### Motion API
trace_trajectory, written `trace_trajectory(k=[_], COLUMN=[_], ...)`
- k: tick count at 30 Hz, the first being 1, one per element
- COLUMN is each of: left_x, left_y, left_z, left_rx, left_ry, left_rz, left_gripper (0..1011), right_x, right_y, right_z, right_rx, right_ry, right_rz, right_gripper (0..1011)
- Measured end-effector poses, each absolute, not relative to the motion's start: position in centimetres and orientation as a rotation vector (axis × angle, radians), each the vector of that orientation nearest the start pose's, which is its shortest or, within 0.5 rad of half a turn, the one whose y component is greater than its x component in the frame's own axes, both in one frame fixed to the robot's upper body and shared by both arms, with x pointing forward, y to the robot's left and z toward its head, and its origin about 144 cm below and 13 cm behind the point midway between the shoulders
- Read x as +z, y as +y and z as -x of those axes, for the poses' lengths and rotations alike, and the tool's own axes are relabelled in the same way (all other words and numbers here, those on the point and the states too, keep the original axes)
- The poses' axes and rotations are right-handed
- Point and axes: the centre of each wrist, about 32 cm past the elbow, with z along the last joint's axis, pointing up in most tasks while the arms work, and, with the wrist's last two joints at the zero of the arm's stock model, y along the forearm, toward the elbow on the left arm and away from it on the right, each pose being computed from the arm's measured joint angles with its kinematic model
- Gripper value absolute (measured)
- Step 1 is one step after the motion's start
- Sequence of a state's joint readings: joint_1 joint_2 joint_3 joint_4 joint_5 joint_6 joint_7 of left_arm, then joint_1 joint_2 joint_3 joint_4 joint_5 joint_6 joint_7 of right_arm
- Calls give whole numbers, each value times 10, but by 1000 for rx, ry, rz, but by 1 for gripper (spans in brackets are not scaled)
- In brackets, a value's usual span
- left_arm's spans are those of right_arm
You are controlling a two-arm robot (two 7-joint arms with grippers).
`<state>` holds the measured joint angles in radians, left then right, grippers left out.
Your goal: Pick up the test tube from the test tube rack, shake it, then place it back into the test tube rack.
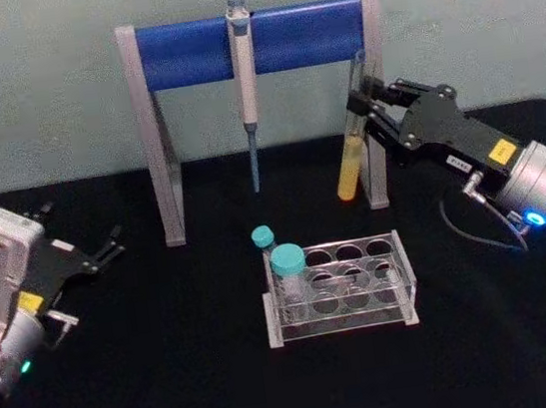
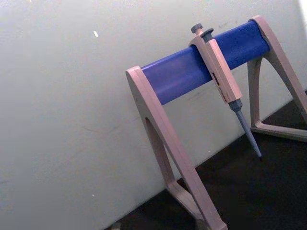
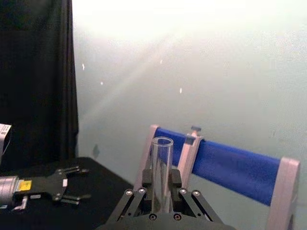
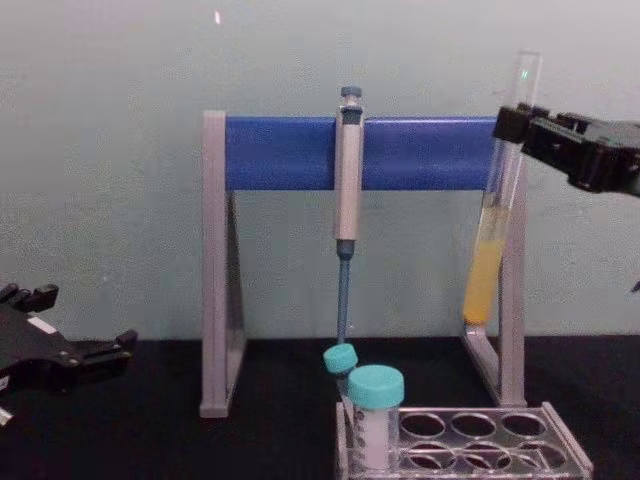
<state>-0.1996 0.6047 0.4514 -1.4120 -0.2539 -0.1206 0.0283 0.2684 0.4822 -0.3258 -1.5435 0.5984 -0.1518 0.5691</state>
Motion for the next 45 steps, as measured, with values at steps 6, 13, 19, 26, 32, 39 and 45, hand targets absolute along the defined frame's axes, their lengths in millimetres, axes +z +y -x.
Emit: trace_trajectory(k=[6,13,19,26,32,39,45], left_x=[1140,1140,1140,1140,1140,1140,1140], left_y=[310,310,310,310,310,310,310], left_z=[-489,-489,-489,-489,-489,-489,-489], left_rx=[1248,1248,1248,1248,1248,1248,1248], left_ry=[-285,-285,-285,-285,-285,-285,-285], left_rz=[-304,-304,-304,-304,-304,-304,-304], left_gripper=[1002,1002,1001,1001,1001,1002,1002], right_x=[1211,1208,1208,1211,1213,1218,1221], right_y=[-276,-275,-276,-283,-296,-318,-324], right_z=[-516,-517,-518,-519,-518,-512,-509], right_rx=[-732,-731,-698,-585,-508,-528,-641], right_ry=[-193,-211,-219,-184,-135,-136,-224], right_rz=[-207,-211,-215,-205,-167,-79,-12], right_gripper=[228,228,228,228,228,228,228])
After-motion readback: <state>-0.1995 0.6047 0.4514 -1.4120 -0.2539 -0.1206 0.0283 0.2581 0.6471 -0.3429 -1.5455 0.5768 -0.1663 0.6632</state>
